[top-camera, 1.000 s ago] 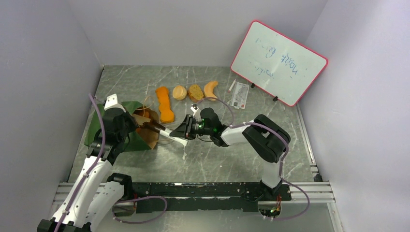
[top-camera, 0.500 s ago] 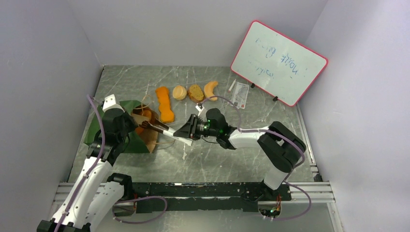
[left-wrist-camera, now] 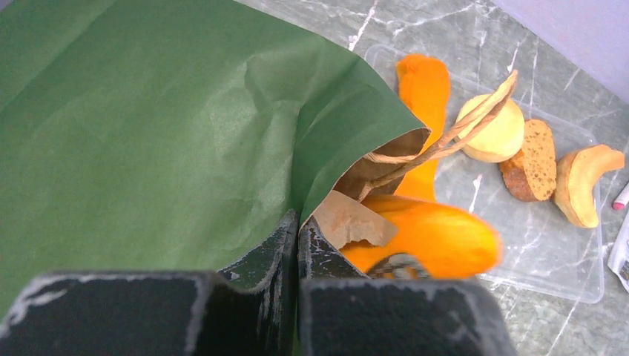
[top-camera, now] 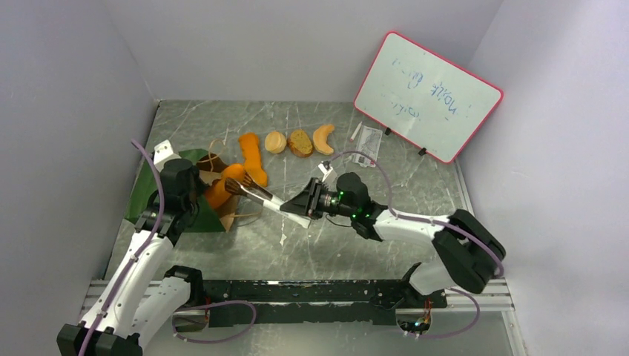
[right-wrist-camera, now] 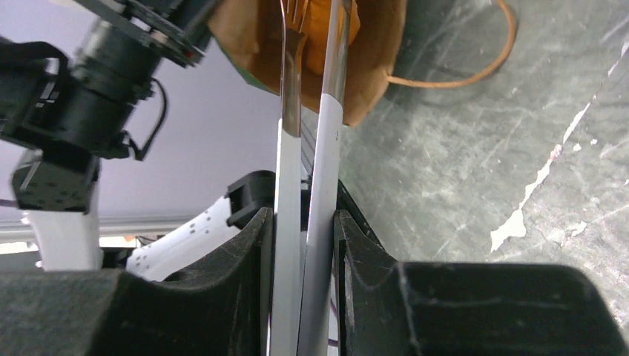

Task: Take the fake bread out of the paper bag
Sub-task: Take out the fake bread from the paper bag.

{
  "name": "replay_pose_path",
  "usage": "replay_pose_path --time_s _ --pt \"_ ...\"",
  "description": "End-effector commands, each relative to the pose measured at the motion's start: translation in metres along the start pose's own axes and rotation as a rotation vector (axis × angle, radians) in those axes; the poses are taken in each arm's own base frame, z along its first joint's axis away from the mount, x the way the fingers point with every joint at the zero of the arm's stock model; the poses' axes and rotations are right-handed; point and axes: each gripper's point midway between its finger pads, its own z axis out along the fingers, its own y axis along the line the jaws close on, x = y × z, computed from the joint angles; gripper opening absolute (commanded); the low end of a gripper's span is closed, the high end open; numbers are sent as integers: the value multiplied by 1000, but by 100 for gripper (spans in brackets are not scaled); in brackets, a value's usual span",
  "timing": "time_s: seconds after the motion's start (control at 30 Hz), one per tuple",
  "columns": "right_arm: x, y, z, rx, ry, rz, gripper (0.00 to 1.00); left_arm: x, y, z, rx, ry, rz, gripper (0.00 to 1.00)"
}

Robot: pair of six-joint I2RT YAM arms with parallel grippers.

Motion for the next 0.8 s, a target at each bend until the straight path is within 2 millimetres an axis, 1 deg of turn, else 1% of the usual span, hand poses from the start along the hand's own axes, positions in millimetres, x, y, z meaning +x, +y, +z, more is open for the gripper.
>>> replay_pose_path --time_s 0.0,0.17,0.37,0.53,0.67,0.7,0.77 --pt "-31 32 -20 -69 -123 -61 0 -21 -1 0 -25 -72 -33 7" --pt "-51 39 -40 -59 -195 -76 0 -20 4 1 -55 -71 -24 7" --pt "-68 39 -59 -39 -251 -80 0 -21 10 2 -80 -86 -14 7" --pt "-82 31 -79 -6 -303 -73 0 -20 12 3 -92 -91 -6 7" --pt "-93 21 -98 24 -344 -57 0 -17 13 4 -90 -84 -8 7" --pt "-92 20 -100 28 -339 -53 0 -17 12 4 -86 -84 -9 7" --pt "-99 12 -107 47 -359 -39 0 -17 12 4 -82 -84 -10 7"
